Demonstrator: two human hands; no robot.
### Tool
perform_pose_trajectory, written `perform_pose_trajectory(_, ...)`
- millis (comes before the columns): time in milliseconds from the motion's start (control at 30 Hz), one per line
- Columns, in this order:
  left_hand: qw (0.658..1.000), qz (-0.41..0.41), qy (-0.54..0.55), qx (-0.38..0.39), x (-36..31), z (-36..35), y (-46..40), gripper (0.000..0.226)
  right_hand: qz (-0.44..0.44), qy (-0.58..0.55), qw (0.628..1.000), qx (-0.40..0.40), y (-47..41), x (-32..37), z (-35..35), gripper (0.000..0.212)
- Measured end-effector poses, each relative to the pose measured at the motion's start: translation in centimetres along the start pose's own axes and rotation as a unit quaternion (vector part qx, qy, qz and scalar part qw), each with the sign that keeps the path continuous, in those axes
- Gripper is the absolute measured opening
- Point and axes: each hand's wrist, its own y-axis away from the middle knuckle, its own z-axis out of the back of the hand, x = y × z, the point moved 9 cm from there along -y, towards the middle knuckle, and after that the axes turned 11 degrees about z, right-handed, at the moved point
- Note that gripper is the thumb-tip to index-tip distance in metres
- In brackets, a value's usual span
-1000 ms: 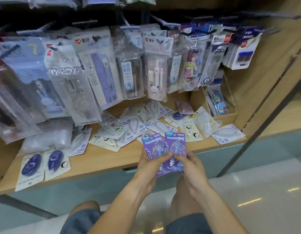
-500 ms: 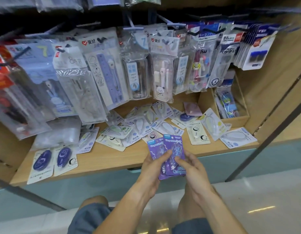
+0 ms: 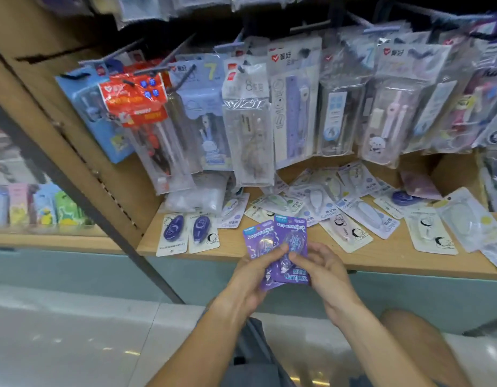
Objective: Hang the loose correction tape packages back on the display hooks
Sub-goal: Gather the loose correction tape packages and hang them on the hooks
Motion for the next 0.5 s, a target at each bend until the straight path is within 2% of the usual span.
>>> perform_pose_trajectory(167,0.996,-0.044,-0.002,-0.080,-2.6,7.7,2.2,0.072,0.015,0.070,0.992,0.099,0.5,-0.8,-8.0,0.027)
perform_pose_trajectory(267,0.987,-0.072,0.036,-0.140,-3.7,13.7,4.1,0.071,0.136,0.219,0.959,0.117,0.3,-0.3,-12.5,0.027)
perform_pose_trajectory(333,0.979,-0.078,0.075,-0.170,-3.9,17.7,5.7,0.066,0.254,0.322,0.904,0.123,0.5,0.9,-16.2,0.039)
perform_pose_trajectory(400,0.972,-0.085,0.102,-0.193,-4.0,21.1,7.0,0.068,0.346,0.424,0.814,0.192,0.7,0.4,-20.9,0.057)
perform_pose_trajectory(467,0.967,-0.089,0.122,-0.206,-4.2,23.6,8.2,0.071,0.373,0.532,0.711,0.269,0.4,-1.7,-25.0,0.075)
perform_pose_trajectory(500,0.965,-0.089,0.128,-0.212,-4.2,24.7,8.8,0.070,0.365,0.570,0.674,0.295,0.0,-3.1,-26.5,0.083)
